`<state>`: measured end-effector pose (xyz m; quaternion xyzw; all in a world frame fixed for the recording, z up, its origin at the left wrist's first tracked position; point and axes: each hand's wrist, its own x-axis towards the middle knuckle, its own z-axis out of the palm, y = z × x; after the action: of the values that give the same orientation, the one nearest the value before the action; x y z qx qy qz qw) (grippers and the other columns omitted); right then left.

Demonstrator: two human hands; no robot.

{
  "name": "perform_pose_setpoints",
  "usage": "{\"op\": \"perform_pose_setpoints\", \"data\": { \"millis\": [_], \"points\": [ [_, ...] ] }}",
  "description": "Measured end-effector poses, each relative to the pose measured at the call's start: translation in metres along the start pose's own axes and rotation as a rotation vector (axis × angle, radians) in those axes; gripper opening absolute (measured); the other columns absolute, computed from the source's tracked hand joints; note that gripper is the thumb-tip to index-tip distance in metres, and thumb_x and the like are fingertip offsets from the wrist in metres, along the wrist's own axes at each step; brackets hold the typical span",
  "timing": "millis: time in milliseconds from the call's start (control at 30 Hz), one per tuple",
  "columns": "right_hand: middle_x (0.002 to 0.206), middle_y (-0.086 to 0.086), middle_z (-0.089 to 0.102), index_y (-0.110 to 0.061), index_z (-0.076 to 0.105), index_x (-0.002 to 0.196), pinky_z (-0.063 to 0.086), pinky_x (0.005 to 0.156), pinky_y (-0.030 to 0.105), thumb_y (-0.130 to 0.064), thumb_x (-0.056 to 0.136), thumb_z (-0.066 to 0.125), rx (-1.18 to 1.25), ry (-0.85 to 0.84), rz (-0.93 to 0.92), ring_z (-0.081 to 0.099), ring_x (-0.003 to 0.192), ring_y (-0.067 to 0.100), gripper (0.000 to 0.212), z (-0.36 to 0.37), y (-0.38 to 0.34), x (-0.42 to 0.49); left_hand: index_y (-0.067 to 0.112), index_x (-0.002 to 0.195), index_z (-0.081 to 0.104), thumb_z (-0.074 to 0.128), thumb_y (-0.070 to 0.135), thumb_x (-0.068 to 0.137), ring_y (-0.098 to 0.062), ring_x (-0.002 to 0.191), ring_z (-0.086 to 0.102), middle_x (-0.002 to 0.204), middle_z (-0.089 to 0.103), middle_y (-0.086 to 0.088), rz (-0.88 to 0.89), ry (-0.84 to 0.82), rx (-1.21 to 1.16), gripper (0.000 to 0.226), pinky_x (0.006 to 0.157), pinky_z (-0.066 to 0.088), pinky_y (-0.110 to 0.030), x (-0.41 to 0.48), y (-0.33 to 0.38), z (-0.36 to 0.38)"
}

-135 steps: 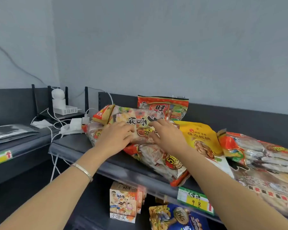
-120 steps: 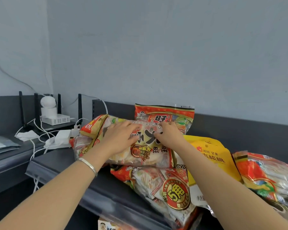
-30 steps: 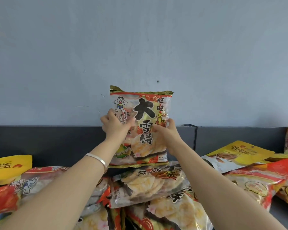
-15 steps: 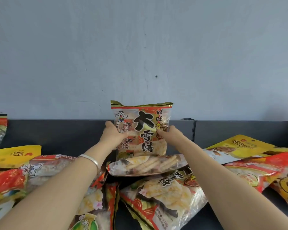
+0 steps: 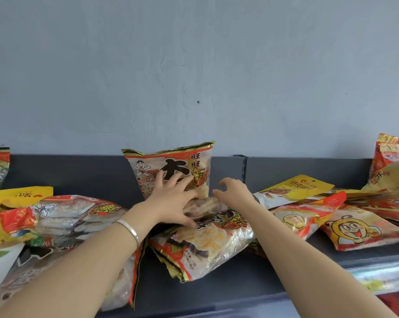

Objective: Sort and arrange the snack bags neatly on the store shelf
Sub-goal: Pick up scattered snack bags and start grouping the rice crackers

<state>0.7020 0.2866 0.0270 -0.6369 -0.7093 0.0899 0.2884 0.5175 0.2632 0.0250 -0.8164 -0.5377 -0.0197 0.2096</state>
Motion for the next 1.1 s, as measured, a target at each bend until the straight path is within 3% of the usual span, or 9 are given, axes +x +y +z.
{"op": "perform_pose_setpoints", "data": {
  "millis": [133, 233, 333, 467, 600, 700, 800, 967, 1100],
  "points": [
    [0.136, 0.014, 0.045, -0.008, 0.042, 0.136, 0.043, 0.076, 0.031, -0.035, 0.094, 0.053, 0.135, 0.036, 0.104, 0.056, 0.105, 0.028, 0.051, 0.005, 0.003, -0.003, 0.029, 0.124, 0.052, 0.055, 0.064, 0.077, -0.031, 0.144, -0.012, 0.159, -0.005, -0.001, -0.041, 0.04, 0.122, 0.059, 0.103, -0.014, -0.069, -0.001, -0.002, 0.008],
    [0.127, 0.015, 0.049, -0.003, 0.04, 0.134, 0.052, 0.086, 0.038, -0.027, 0.09, 0.06, 0.624, 0.124, 0.318, 0.056, 0.103, 0.03, 0.054, 0.002, 0.005, 0.0, 0.025, 0.117, 0.055, 0.047, 0.051, 0.087, -0.031, 0.145, -0.009, 0.159, -0.001, 0.0, -0.089, 0.076, 0.098, 0.04, 0.104, -0.009, -0.071, 0.005, -0.003, 0.007],
    [0.099, 0.013, 0.055, 0.003, 0.042, 0.131, 0.053, 0.092, 0.045, -0.019, 0.093, 0.06, 1.09, 0.125, 0.469, 0.06, 0.102, 0.035, 0.047, 0.006, 0.001, 0.005, 0.023, 0.114, 0.053, 0.047, 0.058, 0.086, -0.03, 0.145, -0.011, 0.159, -0.005, 0.003, -0.136, 0.043, -0.004, 0.044, 0.105, -0.006, -0.072, 0.015, -0.015, 0.005],
    [0.127, 0.021, 0.053, -0.005, 0.046, 0.13, 0.053, 0.084, 0.054, -0.028, 0.085, 0.068, 1.355, -0.117, 0.61, 0.053, 0.117, 0.046, 0.055, 0.027, -0.026, 0.012, 0.031, 0.112, 0.051, 0.042, 0.069, 0.082, -0.025, 0.145, -0.011, 0.159, -0.003, 0.008, -0.122, -0.01, -0.155, 0.049, 0.106, -0.005, -0.069, 0.023, -0.033, 0.002],
    [0.122, 0.014, 0.056, -0.015, 0.048, 0.123, 0.047, 0.087, 0.066, -0.042, 0.074, 0.076, 1.308, -0.095, 0.729, 0.055, 0.11, 0.044, 0.063, 0.049, -0.047, 0.023, 0.03, 0.107, 0.06, 0.033, 0.068, 0.085, -0.019, 0.134, 0.035, 0.141, 0.044, 0.008, -0.128, 0.314, -0.363, 0.051, 0.106, 0.027, -0.048, 0.022, -0.056, -0.009],
    [0.12, 0.013, 0.056, -0.016, 0.046, 0.128, 0.052, 0.084, 0.059, -0.038, 0.073, 0.079, 1.305, -0.032, 0.676, 0.057, 0.108, 0.04, 0.068, 0.056, -0.056, 0.021, 0.025, 0.123, 0.054, 0.061, 0.043, 0.085, -0.026, 0.127, 0.041, 0.137, 0.046, -0.002, -0.213, 0.678, -0.115, 0.043, 0.099, 0.033, -0.048, 0.023, -0.082, -0.009],
    [0.122, 0.016, 0.049, -0.018, 0.036, 0.129, 0.055, 0.078, 0.059, -0.017, 0.075, 0.08, 1.312, 0.097, 0.751, 0.054, 0.106, 0.04, 0.07, 0.056, -0.05, 0.022, 0.025, 0.134, 0.041, 0.068, 0.034, 0.081, -0.031, 0.129, 0.036, 0.14, 0.04, -0.008, -0.368, 0.687, -0.169, 0.06, 0.098, 0.03, -0.051, 0.023, -0.093, -0.007],
    [0.111, 0.018, 0.053, -0.014, 0.043, 0.127, 0.058, 0.071, 0.055, -0.006, 0.082, 0.07, 1.278, 0.154, 0.748, 0.058, 0.096, 0.038, 0.053, 0.062, -0.049, 0.016, 0.025, 0.124, 0.051, 0.057, 0.041, 0.089, -0.024, 0.119, 0.042, 0.124, 0.057, 0.002, -0.409, 0.639, -0.081, 0.039, 0.093, 0.031, -0.046, 0.022, -0.096, -0.004],
    [0.097, 0.015, 0.05, -0.012, 0.045, 0.119, 0.058, 0.069, 0.051, -0.006, 0.084, 0.067, 1.252, 0.213, 0.719, 0.055, 0.088, 0.034, 0.042, 0.062, -0.05, 0.011, 0.023, 0.121, 0.053, 0.072, 0.034, 0.078, -0.03, 0.126, 0.035, 0.134, 0.041, -0.008, -0.543, 0.872, -0.451, 0.048, 0.099, 0.029, -0.054, 0.017, -0.096, -0.006]
  ]
}}
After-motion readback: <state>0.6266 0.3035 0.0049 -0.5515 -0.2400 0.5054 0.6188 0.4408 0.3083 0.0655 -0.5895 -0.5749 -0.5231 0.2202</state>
